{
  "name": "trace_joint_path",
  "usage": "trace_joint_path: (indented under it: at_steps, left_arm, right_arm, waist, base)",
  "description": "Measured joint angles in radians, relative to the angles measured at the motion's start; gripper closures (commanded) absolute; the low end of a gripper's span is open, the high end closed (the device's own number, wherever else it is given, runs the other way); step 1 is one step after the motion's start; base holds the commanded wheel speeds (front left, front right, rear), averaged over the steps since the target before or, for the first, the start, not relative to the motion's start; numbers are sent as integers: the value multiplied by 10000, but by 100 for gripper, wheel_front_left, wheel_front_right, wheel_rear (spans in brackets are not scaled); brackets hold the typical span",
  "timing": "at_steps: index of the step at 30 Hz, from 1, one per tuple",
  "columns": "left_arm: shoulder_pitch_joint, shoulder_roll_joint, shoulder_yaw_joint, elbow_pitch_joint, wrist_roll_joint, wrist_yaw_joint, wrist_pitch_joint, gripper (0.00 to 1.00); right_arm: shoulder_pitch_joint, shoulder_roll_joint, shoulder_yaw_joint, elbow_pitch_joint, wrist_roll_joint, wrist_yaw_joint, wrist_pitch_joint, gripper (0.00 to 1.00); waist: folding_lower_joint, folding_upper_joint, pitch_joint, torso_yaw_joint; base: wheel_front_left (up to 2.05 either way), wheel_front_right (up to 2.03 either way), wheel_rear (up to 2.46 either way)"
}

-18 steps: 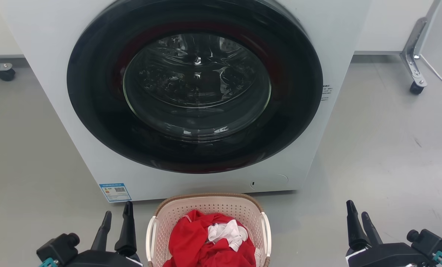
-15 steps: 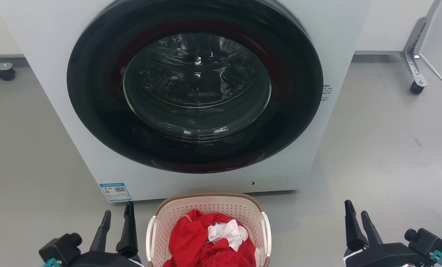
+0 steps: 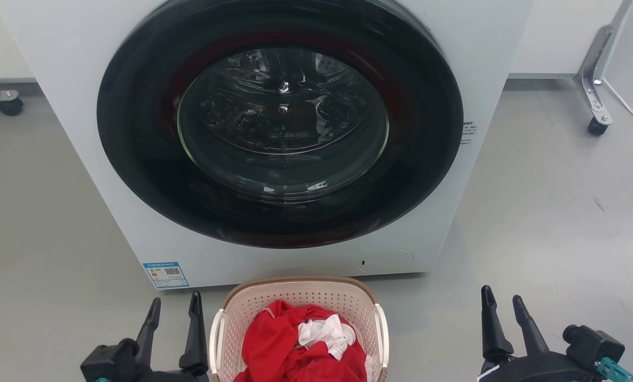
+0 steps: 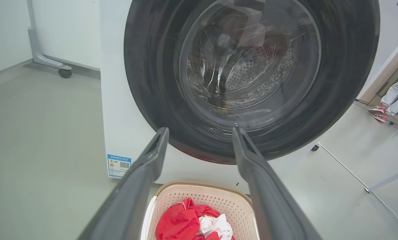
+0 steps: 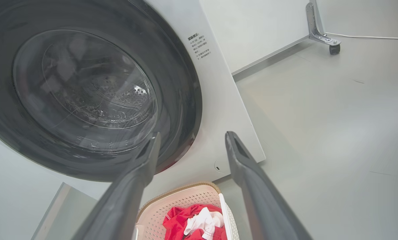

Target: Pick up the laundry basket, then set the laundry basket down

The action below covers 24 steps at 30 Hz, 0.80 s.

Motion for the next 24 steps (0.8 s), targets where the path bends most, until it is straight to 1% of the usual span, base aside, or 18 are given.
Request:
trace_joint_path:
  at_steps: [17, 20, 24]
  left_arm:
    - [329, -4, -362, -667, 2777, 437, -660, 0]
    - [401, -4, -418, -692, 3026, 508, -709, 0]
    - [400, -2, -558, -830, 3657, 602, -880, 0]
  right_arm:
    - [219, -13, 403, -439, -2472, -439, -646, 0]
    - [219, -13, 470, -531, -2794, -500, -713, 0]
    - [219, -13, 575, -625, -3356, -614, -844, 0]
  waist:
    - [0, 0, -21, 15]
    - [0, 0, -12, 16]
    - [0, 0, 6, 18]
  base:
    - [0, 0, 0]
    - [0, 0, 0]
    - [0, 0, 0]
